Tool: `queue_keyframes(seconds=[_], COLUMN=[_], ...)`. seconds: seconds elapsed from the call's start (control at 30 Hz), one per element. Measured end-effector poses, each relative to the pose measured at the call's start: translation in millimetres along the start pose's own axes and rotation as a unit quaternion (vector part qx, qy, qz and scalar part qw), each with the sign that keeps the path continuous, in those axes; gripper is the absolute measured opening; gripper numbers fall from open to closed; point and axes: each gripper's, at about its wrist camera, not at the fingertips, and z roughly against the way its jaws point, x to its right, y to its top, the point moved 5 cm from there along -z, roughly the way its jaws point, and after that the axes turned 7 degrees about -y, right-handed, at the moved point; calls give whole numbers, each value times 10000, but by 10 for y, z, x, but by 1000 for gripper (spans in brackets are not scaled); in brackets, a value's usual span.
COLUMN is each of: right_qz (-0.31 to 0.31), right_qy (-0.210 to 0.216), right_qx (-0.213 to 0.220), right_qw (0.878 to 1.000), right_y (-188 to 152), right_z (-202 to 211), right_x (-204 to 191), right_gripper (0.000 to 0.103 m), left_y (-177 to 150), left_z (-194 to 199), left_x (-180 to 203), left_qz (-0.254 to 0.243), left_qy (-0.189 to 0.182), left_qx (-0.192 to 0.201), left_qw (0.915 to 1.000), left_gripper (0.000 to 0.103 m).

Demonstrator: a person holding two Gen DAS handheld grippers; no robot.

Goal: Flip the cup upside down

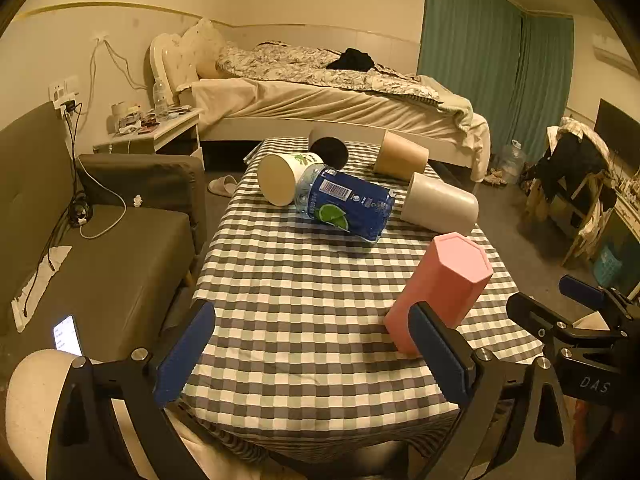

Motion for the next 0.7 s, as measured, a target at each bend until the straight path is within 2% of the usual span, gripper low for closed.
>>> queue_keyframes(seconds=[0.7], right_qz=[56], right_qy=[-2], right_qx=[-11], right_qw=[10000], right_y=[6], right_z=[17], right_x=[-24], right_gripper=[103], left_y=[11], left_z=[19], left_x=[-55], left_qz=[48], left_qy=[179], left_qx=[18], left_qw=[9998], left_gripper=[101])
